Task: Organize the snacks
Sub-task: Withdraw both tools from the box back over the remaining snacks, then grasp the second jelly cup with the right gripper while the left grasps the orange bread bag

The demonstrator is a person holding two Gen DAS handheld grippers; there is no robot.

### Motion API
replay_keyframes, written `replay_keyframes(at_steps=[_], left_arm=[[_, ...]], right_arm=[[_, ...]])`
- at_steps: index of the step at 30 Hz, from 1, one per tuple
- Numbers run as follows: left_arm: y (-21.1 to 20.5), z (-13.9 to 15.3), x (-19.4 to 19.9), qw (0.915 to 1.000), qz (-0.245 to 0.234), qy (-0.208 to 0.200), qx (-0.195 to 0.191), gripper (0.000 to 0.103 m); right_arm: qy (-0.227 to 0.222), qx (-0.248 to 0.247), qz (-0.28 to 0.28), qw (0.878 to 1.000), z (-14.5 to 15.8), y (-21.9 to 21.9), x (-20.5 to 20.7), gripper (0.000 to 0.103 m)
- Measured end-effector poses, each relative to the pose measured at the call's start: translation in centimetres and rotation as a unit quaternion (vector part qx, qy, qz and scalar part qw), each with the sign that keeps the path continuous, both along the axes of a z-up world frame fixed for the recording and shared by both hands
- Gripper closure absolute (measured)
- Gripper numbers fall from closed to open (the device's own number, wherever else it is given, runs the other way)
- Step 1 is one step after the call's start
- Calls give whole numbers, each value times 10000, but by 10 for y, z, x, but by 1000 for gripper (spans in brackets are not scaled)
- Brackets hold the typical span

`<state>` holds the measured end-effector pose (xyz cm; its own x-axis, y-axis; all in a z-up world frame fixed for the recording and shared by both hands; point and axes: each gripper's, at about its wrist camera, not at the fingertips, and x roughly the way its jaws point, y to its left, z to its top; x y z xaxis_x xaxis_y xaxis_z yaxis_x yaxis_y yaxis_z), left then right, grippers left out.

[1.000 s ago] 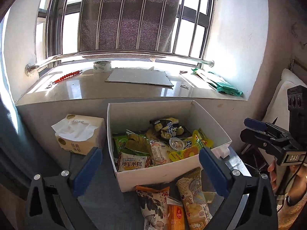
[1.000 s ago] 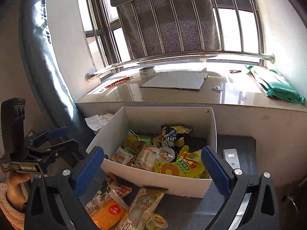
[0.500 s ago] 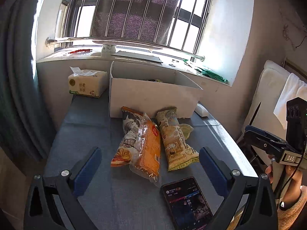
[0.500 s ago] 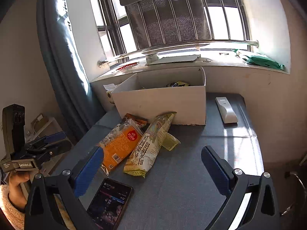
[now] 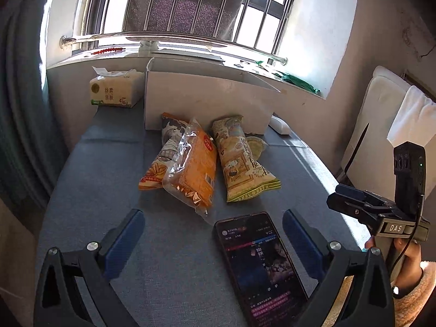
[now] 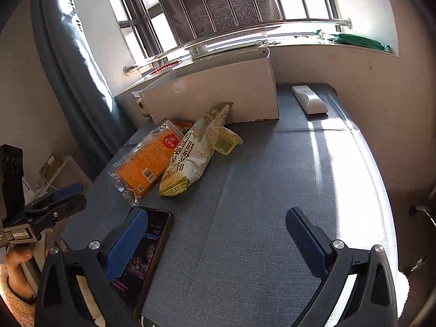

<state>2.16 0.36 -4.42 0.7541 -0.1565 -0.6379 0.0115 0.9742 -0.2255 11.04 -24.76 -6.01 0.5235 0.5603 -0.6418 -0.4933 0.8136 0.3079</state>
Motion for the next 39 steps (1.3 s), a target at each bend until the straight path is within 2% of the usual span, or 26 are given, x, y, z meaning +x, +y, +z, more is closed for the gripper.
replay_keyframes(at_steps=[9, 15, 19, 25, 28, 30, 32, 33, 34, 35, 36, 39], left_arm=[[1, 4, -5, 10000, 9, -27, 83, 0], [6, 2, -6, 10000, 44, -6, 9, 0], [7, 0, -5, 10000, 20, 14, 9, 0], [8, -6, 0, 10000, 16, 91, -18, 0], [8, -8, 4, 9999, 21, 121, 5, 0], [8, -8, 5, 9999, 30, 119, 16, 0], [8, -9, 7, 9999, 31, 138, 40, 0], [8, -9, 7, 9999, 50, 143, 79, 0], [8, -10, 7, 9998, 64, 156, 106, 0], [9, -10, 8, 9998, 80, 164, 113, 0], [9, -11, 8, 9998, 99, 166, 110, 0], [12, -12, 10, 9996, 145, 191, 126, 0]], right_arm=[[-138, -493, 106, 9986, 1, 21, 62, 0], [197, -669, 11, 9976, -4, 41, 112, 0], [130, -985, -95, 9950, -12, 58, 133, 0], [144, -1417, 57, 9898, -27, 82, 146, 0], [7, -1767, 129, 9842, -31, 95, 145, 0], [44, -1712, 192, 9850, -34, 98, 147, 0], [137, -1646, 334, 9857, -36, 100, 151, 13], [220, -1599, 439, 9859, -37, 101, 152, 39], [238, -1670, 497, 9844, -38, 103, 151, 53], [67, -1846, 465, 9817, -38, 105, 147, 53], [94, -1879, 569, 9805, -39, 107, 144, 53], [151, -1622, 710, 9841, -37, 103, 139, 54]])
